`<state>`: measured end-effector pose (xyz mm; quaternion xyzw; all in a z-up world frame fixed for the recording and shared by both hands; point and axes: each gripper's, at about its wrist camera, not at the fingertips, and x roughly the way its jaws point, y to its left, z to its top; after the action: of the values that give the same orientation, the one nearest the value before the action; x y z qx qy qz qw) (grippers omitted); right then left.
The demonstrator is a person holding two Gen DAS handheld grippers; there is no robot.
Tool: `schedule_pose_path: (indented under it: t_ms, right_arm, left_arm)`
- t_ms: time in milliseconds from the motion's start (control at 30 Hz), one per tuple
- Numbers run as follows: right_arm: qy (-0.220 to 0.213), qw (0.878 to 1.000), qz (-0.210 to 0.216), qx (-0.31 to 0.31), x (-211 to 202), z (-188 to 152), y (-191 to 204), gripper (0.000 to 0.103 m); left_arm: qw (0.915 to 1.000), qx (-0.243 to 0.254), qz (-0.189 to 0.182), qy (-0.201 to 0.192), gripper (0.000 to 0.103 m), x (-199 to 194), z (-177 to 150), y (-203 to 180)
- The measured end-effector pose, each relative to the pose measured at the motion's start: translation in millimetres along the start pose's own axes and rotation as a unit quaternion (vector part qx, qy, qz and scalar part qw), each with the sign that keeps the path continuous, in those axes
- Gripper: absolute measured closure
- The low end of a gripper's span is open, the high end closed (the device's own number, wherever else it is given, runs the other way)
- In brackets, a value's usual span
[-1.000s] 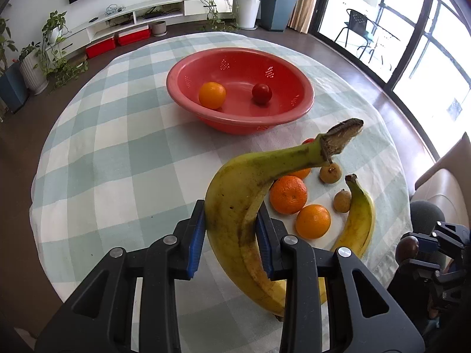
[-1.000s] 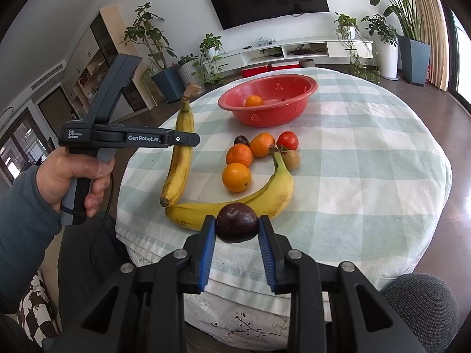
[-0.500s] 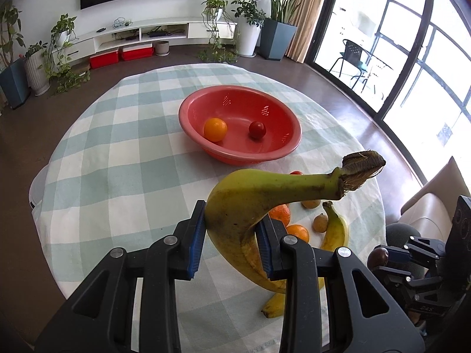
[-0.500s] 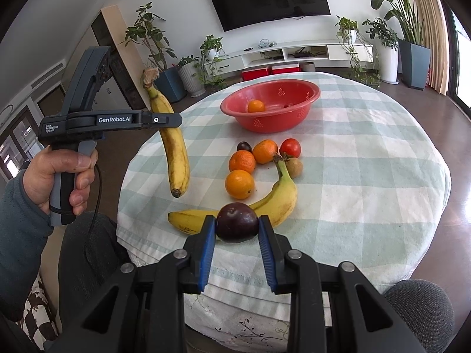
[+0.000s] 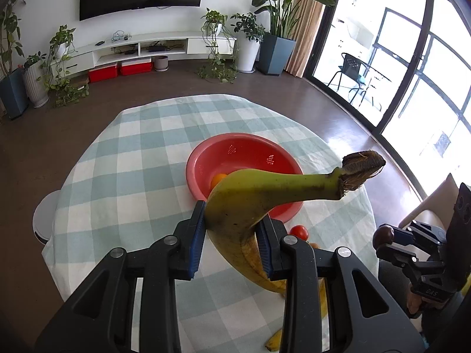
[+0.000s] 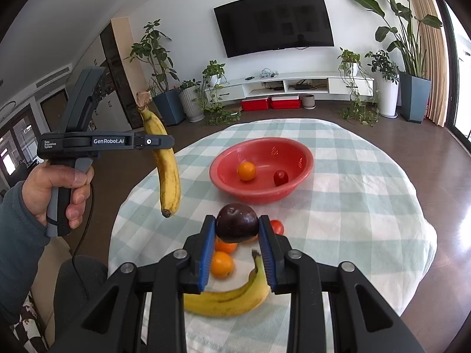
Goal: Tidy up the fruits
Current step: 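Lower the banana into the bowl and open the left tool while the right tool lowers the plum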
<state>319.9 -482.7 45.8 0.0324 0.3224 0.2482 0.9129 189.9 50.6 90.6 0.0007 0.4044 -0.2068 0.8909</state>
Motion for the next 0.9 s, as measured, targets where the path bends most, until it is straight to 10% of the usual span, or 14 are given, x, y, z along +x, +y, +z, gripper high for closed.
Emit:
schedule_pose_path:
  t_ms: [367, 900]
  right_arm:
    - [0.035, 0.999, 0.01, 0.014, 89, 65, -41, 0.071]
    - [0.12, 0.993, 0.001, 0.008, 166, 55, -51, 0.071]
  left_arm:
    - [0.9964, 0.03, 0.001, 0.08, 0.074, 88, 70, -2]
    - [0.9851, 0.057, 0.041, 0.157, 0.074, 191, 84, 0]
